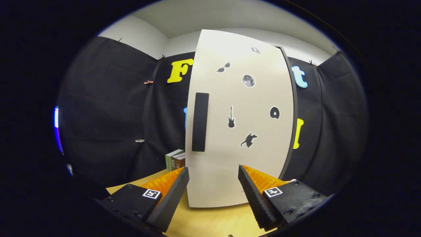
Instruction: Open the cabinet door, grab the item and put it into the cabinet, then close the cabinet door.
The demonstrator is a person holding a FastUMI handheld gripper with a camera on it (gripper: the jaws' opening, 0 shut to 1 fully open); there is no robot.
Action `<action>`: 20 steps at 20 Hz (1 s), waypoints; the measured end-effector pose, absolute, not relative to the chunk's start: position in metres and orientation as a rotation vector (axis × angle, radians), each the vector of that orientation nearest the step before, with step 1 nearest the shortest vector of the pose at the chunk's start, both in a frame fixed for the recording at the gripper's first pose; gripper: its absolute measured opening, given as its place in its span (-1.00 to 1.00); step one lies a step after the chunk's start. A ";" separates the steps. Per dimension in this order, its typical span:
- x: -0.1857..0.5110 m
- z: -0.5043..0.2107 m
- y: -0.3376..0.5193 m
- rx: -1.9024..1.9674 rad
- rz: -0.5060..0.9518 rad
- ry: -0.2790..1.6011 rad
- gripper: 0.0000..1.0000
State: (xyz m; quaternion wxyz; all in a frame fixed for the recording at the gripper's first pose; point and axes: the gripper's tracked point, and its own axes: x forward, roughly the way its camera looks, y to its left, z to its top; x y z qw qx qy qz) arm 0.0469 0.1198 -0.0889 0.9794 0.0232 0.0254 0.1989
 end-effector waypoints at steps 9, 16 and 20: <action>0.064 -0.077 0.066 0.003 0.166 0.072 0.95; 0.068 -0.076 0.054 0.074 0.134 0.084 0.95; 0.066 -0.070 0.060 0.087 0.146 0.077 0.95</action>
